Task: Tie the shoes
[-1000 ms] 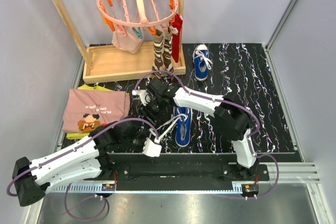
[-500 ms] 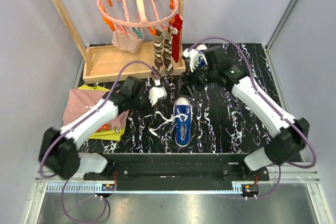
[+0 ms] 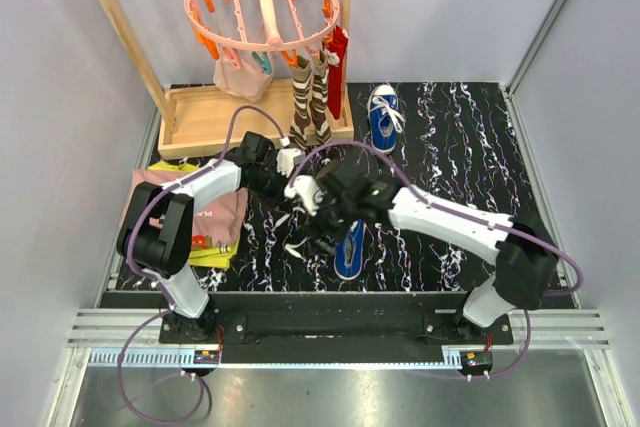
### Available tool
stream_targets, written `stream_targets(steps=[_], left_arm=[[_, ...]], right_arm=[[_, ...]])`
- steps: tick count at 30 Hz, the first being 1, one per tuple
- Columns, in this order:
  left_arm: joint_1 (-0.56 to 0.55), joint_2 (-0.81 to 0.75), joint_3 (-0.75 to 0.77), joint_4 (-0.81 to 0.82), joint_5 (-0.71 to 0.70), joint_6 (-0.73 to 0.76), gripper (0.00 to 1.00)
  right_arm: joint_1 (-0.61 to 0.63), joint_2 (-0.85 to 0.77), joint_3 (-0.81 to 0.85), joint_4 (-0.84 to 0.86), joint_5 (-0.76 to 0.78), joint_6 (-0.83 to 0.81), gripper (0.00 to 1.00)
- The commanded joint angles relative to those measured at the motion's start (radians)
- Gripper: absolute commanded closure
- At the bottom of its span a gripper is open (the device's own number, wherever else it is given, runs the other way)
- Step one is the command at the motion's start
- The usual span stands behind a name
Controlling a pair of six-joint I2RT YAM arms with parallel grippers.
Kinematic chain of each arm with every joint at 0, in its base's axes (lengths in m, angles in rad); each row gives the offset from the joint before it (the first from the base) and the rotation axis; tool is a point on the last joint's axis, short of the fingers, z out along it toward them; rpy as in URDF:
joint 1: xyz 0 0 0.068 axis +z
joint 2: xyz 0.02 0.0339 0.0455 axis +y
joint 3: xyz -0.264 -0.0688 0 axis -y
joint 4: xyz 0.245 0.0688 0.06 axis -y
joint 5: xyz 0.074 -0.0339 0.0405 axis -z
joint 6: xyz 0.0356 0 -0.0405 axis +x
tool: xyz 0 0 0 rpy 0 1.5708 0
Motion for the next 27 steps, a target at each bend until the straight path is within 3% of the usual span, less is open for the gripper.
stream_targets(steps=[1,10,19,27], left_arm=[[0.013,0.031,0.041,0.041,0.063,-0.059,1.0],[0.025,0.056,0.054,0.047,0.08,-0.072,1.0],[0.044,0.079,0.065,0.048,0.103,-0.07,1.0],[0.047,0.077,0.053,0.055,0.108,-0.067,1.0]], right_arm=[[0.072,0.071,0.005,0.187,0.119,0.073,0.32],[0.159,0.3,0.091,0.298,0.185,0.09,0.34],[0.161,0.393,0.101,0.349,0.251,0.081,0.36],[0.159,0.429,0.114,0.349,0.299,0.084,0.45]])
